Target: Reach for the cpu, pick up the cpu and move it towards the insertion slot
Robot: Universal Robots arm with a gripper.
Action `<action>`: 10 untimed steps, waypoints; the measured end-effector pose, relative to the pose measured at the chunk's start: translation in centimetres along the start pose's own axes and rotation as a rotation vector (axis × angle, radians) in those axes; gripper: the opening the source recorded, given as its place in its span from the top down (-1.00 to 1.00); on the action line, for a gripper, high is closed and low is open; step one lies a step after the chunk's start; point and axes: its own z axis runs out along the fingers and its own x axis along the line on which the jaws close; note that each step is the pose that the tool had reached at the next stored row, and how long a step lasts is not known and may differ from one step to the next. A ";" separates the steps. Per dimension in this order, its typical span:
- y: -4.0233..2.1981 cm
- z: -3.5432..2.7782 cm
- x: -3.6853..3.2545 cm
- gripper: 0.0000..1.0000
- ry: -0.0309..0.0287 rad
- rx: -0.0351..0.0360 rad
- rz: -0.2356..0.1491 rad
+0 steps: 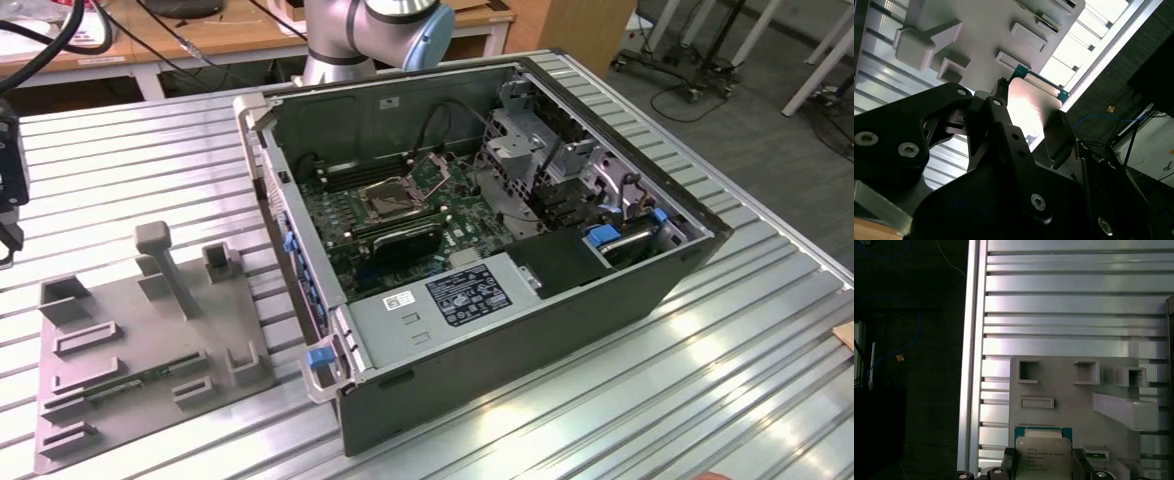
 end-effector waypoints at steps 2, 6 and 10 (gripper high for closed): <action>0.01 -0.10 -0.01 -0.06 0.0001 0.0001 0.000; 0.01 -0.27 0.00 -0.06 -0.0002 -0.0001 0.000; 0.01 -0.30 -0.01 -0.06 0.0000 0.0000 0.000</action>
